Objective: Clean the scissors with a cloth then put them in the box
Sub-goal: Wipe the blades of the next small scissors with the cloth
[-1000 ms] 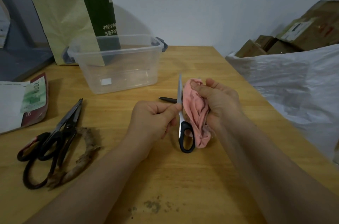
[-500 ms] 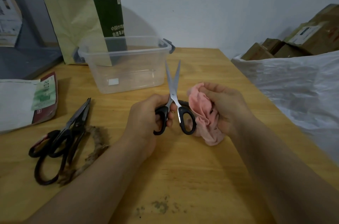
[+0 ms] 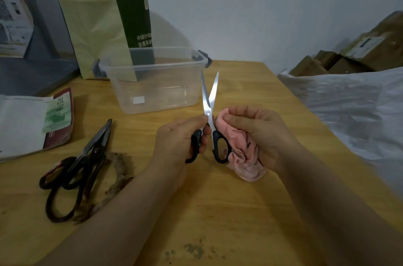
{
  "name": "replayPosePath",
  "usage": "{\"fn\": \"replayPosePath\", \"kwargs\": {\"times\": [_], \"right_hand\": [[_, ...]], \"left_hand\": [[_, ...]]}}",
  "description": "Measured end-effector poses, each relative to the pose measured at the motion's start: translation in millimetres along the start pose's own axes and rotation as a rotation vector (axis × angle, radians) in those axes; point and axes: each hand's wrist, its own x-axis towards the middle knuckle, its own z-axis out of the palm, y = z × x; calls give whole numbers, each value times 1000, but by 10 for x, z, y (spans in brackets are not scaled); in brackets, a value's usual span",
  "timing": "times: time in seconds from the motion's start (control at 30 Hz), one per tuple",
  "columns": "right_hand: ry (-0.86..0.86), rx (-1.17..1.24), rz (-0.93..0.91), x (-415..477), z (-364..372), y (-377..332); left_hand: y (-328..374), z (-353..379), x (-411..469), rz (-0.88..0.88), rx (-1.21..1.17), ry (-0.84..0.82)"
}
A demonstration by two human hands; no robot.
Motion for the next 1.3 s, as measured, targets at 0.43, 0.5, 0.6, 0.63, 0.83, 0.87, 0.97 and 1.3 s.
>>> {"fn": "replayPosePath", "kwargs": {"times": [0.43,0.5,0.6,0.63,0.83,0.87,0.97,1.3], "right_hand": [[-56,-106,-130,-71,136,36],[-36,-175,-185,-72,176,50],[-42,-268,-197,-77,197,70],[-60,-267,-177,-78,185,64],[-107,-56,-80,-61,142,64],[-108,-19,-59,-55,140,63],[-75,54,-14,-53,129,37],[138,-265,-158,5,34,8]], "left_hand": [[-59,31,-16,6,-46,29],[-59,36,-1,-18,-71,52],[-67,27,16,-27,-68,75],[-70,25,13,-25,-67,76],[-43,42,-23,-26,-58,61],[-38,49,-28,-27,-64,65],[-41,63,-41,-40,-69,56],[25,-17,43,-38,-174,107]]}}
